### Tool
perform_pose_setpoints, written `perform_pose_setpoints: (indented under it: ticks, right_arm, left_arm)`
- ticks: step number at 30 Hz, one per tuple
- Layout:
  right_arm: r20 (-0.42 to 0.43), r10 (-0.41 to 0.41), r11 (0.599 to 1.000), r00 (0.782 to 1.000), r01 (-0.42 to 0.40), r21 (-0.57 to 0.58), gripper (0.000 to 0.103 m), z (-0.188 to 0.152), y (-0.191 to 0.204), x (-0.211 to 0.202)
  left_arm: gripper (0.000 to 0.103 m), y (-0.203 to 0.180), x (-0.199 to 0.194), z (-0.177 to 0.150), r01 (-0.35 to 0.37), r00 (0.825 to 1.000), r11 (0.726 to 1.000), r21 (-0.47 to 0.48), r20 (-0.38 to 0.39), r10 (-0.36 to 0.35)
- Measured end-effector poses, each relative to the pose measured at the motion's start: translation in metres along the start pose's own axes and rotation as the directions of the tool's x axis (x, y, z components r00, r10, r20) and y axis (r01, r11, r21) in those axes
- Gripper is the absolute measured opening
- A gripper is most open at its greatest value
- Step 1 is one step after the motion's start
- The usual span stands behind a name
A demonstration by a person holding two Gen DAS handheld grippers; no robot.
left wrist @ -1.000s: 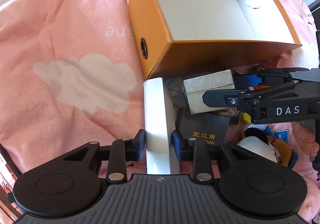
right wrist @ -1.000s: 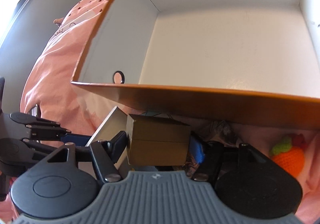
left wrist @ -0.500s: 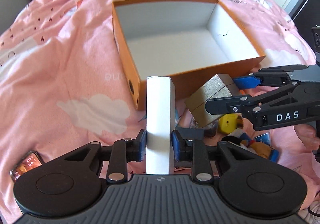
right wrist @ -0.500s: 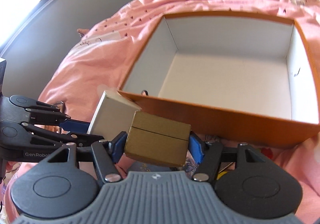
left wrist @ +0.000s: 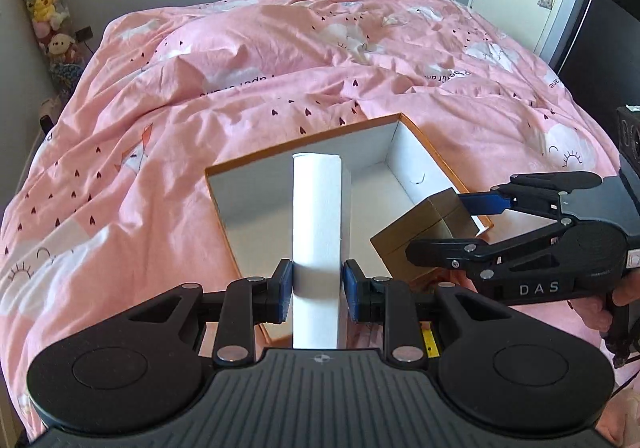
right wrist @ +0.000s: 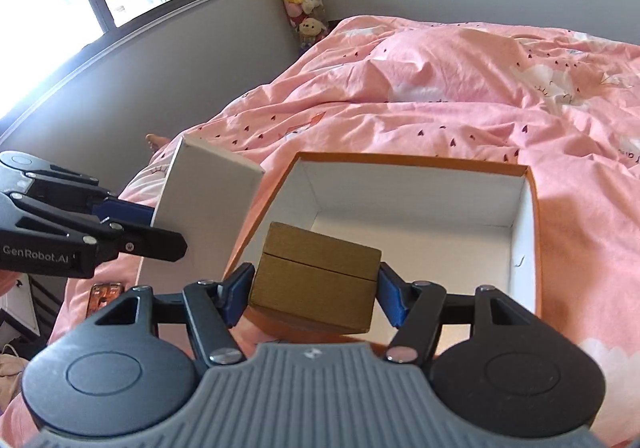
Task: Organize objects
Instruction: 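Lower the white box into the orange box and open the left tool while the right carries the tan box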
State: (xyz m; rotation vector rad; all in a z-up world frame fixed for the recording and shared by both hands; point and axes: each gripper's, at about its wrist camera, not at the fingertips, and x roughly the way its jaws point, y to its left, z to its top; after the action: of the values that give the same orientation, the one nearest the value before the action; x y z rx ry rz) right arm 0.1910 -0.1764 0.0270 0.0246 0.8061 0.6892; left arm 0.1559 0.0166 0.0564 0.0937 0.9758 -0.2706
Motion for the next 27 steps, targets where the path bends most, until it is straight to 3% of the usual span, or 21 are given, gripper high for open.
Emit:
perform_pose_setpoints:
  ticks: [4,8,14,18,22,27]
  right_arm:
    - [0.023,-0.064,0.998,0.998,0.064,0.002,0.066,0.012,-0.020,0.009]
    - [0.000,-0.104,0.994,0.995,0.104,0.012,0.066,0.017,-0.040,0.032]
    - [-0.079,-0.095,0.994,0.992,0.100,0.051,0.066,0.008,-0.065,0.069]
    - [-0.115,-0.087,0.994,0.990,0.094,0.057,0.066,0.001,-0.073,0.085]
    - [-0.139,-0.081,0.994,0.987,0.090,0.056,0.066,-0.001,-0.079,0.101]
    - [-0.151,-0.096,0.993,0.984,0.105,0.055,0.066,-0.002,-0.084,0.110]
  left_arm:
    - [0.030,-0.006,0.039,0.031,-0.030,0.998,0.999,0.024,-0.048,0.031]
    - [0.030,-0.008,0.092,0.045,-0.060,0.986,0.998,0.035,-0.155,0.065]
    - [0.030,0.002,0.158,0.036,-0.163,0.944,0.985,0.063,-0.279,0.174]
    - [0.030,0.006,0.180,0.031,-0.211,0.919,0.974,0.082,-0.323,0.226]
    - [0.030,0.004,0.195,0.030,-0.205,0.908,0.976,0.077,-0.357,0.219]
    - [0.030,-0.002,0.209,0.025,-0.163,0.910,0.986,0.035,-0.381,0.164]
